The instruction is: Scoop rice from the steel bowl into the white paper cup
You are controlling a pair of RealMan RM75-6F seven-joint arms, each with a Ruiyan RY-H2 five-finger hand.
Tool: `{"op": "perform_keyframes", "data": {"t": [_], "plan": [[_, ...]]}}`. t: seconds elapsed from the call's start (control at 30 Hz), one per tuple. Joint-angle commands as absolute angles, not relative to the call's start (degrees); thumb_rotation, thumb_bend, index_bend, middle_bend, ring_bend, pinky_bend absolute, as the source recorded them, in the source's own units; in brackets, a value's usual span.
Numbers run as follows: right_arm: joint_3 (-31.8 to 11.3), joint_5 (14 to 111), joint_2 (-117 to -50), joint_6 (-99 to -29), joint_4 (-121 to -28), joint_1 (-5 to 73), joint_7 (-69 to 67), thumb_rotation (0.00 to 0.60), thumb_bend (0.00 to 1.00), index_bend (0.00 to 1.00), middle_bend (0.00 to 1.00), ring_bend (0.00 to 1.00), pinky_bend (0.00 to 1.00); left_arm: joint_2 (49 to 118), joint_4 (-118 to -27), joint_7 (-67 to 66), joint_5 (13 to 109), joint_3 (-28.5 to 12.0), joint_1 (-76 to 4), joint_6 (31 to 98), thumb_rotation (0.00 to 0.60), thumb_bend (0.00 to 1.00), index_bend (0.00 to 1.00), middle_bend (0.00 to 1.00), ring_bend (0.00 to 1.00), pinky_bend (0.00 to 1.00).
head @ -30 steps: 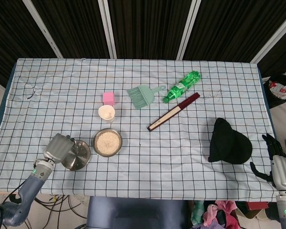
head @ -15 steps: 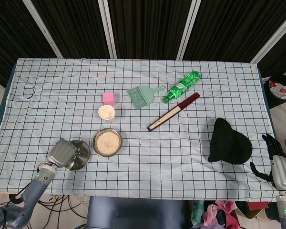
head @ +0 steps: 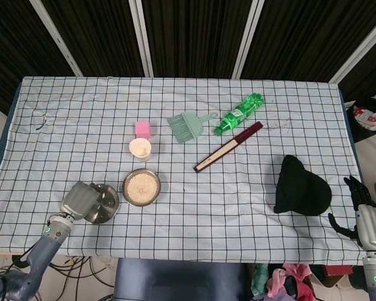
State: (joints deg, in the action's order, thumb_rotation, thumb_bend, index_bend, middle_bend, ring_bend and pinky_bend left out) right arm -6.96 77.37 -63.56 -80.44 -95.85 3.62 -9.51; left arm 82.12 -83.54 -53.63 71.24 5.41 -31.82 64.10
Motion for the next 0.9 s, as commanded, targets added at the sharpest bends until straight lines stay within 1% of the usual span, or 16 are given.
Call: {"op": "perform_keyframes", "data": {"t": [0.03,0.13,0.17,0.23,0.27,0.33,0.37,0.4,0.43,0.47,0.5,0.53,0.6,0.73,0.77,0.9], "plan": [[-6.93,77.37,-63.54,-80.41,-95.83,3.63,-9.49,0.600,0.30,0.08,0.00,0.00,0.21,81.54,-84.46,-52.64,71.64,4.91,-31.28,65.27,0.600,0.27,0.44,0.47,1.00,1.00],[-6.90,77.44,-63.54,-80.41,-95.78,3.63,-9.43,0.600,0.30,0.08,0.00,0.00,0.21,80.71,-85.88,-50.32,72.39,4.33,-30.11,67.59,0.600,0.25,0.42,0.44,0.96,1.00],[-6.89,77.43,-63.53,-80.38,-95.71,3.65,-9.33,0.600,0.30,0.08,0.00,0.00,0.21,79.92,-87.22,-48.05,73.21,3.98,-28.90,70.02,0.600,0.25,0.41,0.43,0.93,1.00],[-6.88,77.45,-63.54,-80.37,-95.66,3.68,-9.22,0.600,0.30,0.08,0.00,0.00,0.21,78.62,-88.50,-45.03,75.59,4.23,-27.30,73.09,0.600,0.22,0.37,0.39,0.84,0.94],[-6.83,77.60,-63.55,-80.44,-95.48,3.70,-8.89,0.600,0.30,0.08,0.00,0.00,0.21,77.56,-89.72,-41.65,77.34,4.28,-25.53,76.39,0.600,0.21,0.34,0.35,0.75,0.86],[-6.77,77.71,-63.60,-80.48,-95.35,3.71,-8.65,0.600,0.30,0.08,0.00,0.00,0.21,76.54,-90.51,-38.35,78.97,4.63,-23.71,79.06,0.600,0.18,0.26,0.27,0.52,0.63],[-6.72,77.80,-63.61,-80.51,-95.22,3.74,-8.37,0.600,0.30,0.08,0.00,0.00,0.21,75.96,-91.03,-36.45,79.62,4.78,-22.54,80.56,0.600,0.17,0.23,0.24,0.44,0.54],[-6.67,77.91,-63.63,-80.56,-95.09,3.75,-8.10,0.600,0.30,0.08,0.00,0.00,0.21,75.54,-91.49,-35.05,79.95,4.91,-21.62,81.61,0.600,0.15,0.19,0.19,0.34,0.44],[-6.63,78.04,-63.67,-80.62,-94.95,3.77,-7.82,0.600,0.30,0.08,0.00,0.00,0.21,75.04,-92.12,-33.57,80.21,5.13,-20.55,82.75,0.600,0.13,0.14,0.14,0.22,0.32],[-6.60,78.16,-63.74,-80.72,-94.87,3.78,-7.66,0.600,0.30,0.08,0.00,0.00,0.21,74.41,-92.87,-31.80,80.42,5.45,-19.18,84.07,0.600,0.12,0.11,0.11,0.15,0.24],[-6.59,78.19,-63.77,-80.76,-94.84,3.78,-7.60,0.600,0.30,0.08,0.00,0.00,0.21,74.12,-93.15,-31.15,80.68,5.64,-18.65,84.53,0.600,0.11,0.07,0.06,0.07,0.13],[-6.57,78.25,-63.79,-80.80,-94.82,3.77,-7.52,0.600,0.30,0.08,0.00,0.00,0.21,73.79,-93.50,-30.43,80.85,5.85,-18.02,85.09,0.600,0.10,0.04,0.02,0.02,0.06],[-6.45,78.47,-63.84,-80.93,-94.66,3.76,-7.14,0.600,0.30,0.08,0.00,0.00,0.21,72.92,-94.35,-28.34,81.89,6.49,-16.02,87.33,0.600,0.09,0.01,0.00,0.00,0.00],[-6.18,79.09,-63.89,-81.27,-94.37,3.69,-6.53,0.600,0.30,0.08,0.00,0.00,0.21,71.90,-93.81,-25.00,85.32,8.03,-12.10,92.00,0.600,0.09,0.00,0.00,0.00,0.00],[-6.03,79.40,-63.90,-81.36,-94.20,3.70,-6.20,0.600,0.30,0.08,0.00,0.00,0.21,71.67,-92.28,-25.87,86.26,8.60,-10.91,93.30,0.600,0.09,0.00,0.00,0.00,0.00],[-5.69,79.95,-63.96,-81.49,-93.92,3.68,-5.55,0.600,0.30,0.08,0.00,0.00,0.21,72.11,-90.73,-25.52,87.38,8.07,-10.31,92.83,0.600,0.09,0.00,0.00,0.00,0.00]]}}
